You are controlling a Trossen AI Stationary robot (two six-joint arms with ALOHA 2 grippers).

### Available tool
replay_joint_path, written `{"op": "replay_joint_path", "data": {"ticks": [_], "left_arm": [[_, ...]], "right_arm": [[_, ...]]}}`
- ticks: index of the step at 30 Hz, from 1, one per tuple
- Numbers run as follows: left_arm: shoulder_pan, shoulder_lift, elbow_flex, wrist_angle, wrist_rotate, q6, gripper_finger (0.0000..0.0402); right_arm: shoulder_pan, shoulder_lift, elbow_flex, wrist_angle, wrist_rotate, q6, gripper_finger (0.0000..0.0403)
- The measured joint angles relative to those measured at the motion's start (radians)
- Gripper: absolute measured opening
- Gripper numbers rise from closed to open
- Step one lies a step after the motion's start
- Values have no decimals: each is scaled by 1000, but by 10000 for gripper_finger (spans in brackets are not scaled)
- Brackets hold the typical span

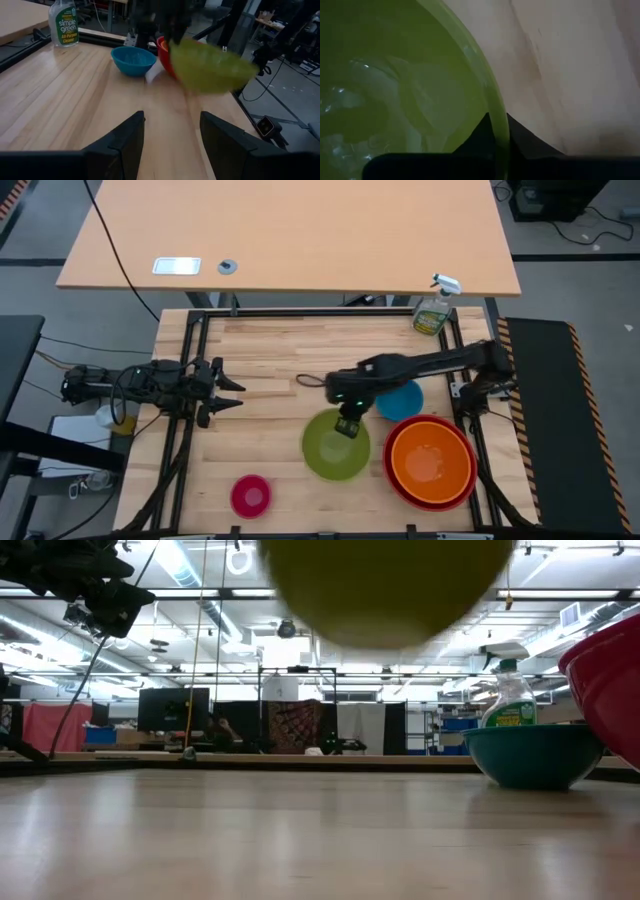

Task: Nest bowls inside each other
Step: Stack the green bowl on top of the orange bowl

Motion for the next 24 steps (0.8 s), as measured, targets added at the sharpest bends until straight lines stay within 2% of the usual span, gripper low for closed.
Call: {"op": "replay_joint_path", "data": {"ticks": [5,11,16,19,24], "left_arm": [[0,0,0,0,0,-5,194],[0,0,0,0,0,-4,194],[0,0,0,3,0,-4,194],[0,0,0,2,0,-6,194],[0,0,0,1,0,-9,194]], "right_arm": [[77,-159,3,-176,31,165,32],[201,-323,3,-511,160,456,34],[297,-403,-80,-470,233,516,21],[333,-415,-169,-513,202,557,25],[371,-448,-373,-513,69,586,39]]}}
